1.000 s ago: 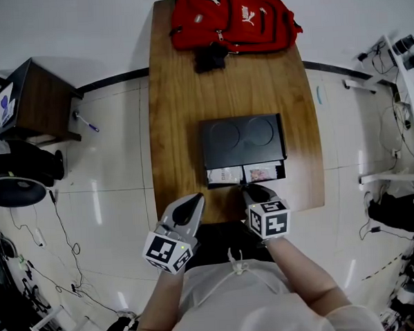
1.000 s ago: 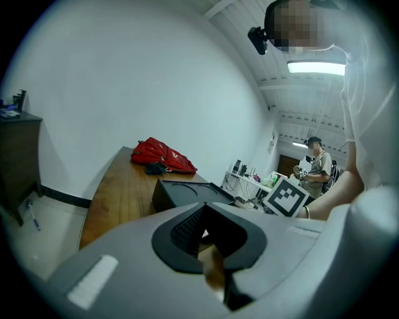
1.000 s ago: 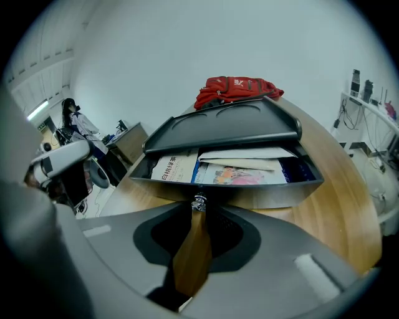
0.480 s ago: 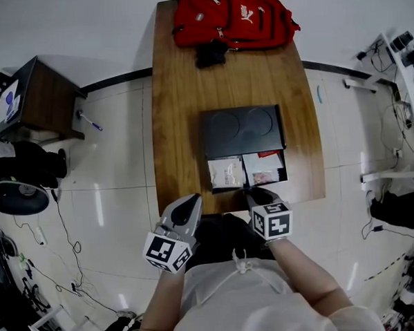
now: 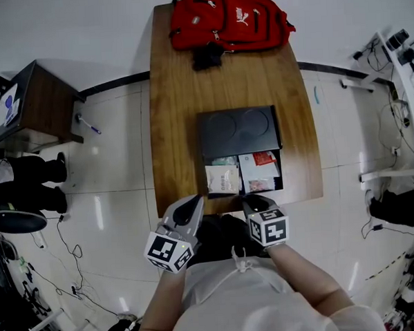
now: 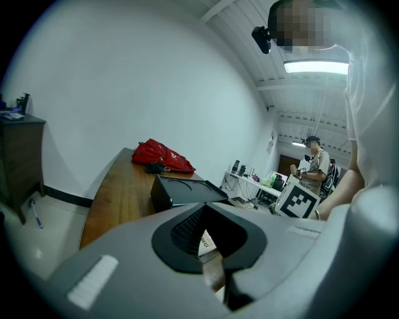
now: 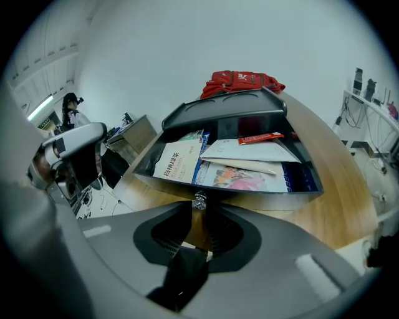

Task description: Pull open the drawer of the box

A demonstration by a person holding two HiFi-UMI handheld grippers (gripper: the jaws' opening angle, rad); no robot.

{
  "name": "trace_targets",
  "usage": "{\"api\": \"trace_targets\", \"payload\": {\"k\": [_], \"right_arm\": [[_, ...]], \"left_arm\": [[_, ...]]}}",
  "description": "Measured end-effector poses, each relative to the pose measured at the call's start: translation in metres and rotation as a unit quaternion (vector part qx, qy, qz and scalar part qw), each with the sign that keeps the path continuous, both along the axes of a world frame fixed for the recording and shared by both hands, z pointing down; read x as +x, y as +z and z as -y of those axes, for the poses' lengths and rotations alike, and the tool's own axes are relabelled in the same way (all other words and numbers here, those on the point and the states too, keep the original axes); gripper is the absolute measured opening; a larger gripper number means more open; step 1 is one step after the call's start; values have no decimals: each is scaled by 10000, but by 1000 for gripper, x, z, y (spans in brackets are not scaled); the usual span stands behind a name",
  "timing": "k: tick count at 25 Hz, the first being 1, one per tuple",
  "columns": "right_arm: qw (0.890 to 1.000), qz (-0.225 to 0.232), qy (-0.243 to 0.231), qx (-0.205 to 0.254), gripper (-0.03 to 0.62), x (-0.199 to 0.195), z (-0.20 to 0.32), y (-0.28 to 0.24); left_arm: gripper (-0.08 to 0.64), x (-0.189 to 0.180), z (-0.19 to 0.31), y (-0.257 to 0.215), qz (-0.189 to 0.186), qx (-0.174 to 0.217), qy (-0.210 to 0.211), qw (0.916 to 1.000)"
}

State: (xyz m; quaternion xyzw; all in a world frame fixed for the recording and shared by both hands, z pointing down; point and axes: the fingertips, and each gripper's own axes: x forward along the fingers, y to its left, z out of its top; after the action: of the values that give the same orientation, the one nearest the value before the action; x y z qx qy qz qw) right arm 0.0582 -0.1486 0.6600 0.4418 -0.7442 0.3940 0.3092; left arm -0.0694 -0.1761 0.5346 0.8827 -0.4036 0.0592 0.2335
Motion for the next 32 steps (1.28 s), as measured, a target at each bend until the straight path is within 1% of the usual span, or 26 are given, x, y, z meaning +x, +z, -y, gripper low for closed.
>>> {"api": "trace_targets", "payload": {"k": [7,11,14,16,18,22,23,25,26,27,29,32], "right_arm": [[10000,38,-6,-13,67,1,0,1],[10000,34,-91,-17,66,3,0,1],[9997,191,-42,-156,67,6,-3,1],[9996,249,-8,-163,67,8,-4,-3],[9997,233,-53,-31,92,9,-6,-9],[9988,161,-171,419,87,14,-11,-28],[9979,135,-183,608,82,16,-10,-35],[9940,92,-186,1075,43,18,-5,-55],[9910,92,-183,1324,33,18,-1,-67],[9873,101,-189,1571,9,17,2,-79],[9790,104,-227,2024,5,14,7,-101],[9659,110,-250,2575,5,10,4,-132]], "left_arm": [[6,5,1,2,2,-35,56,10000],[6,6,3,2,35,-37,67,10000],[6,11,2,1,25,-12,80,10000],[6,12,3,0,36,18,90,10000],[6,12,5,-3,46,57,66,10000],[6,13,5,-12,37,192,5,9998],[6,14,5,-16,28,239,-4,9997],[6,14,2,-23,0,341,-10,9994],[6,14,1,-28,-7,400,-1,9992],[6,14,0,-32,-5,464,14,9989],[6,12,-4,-42,8,595,35,9982],[6,8,-19,-56,-18,756,33,9971]]}}
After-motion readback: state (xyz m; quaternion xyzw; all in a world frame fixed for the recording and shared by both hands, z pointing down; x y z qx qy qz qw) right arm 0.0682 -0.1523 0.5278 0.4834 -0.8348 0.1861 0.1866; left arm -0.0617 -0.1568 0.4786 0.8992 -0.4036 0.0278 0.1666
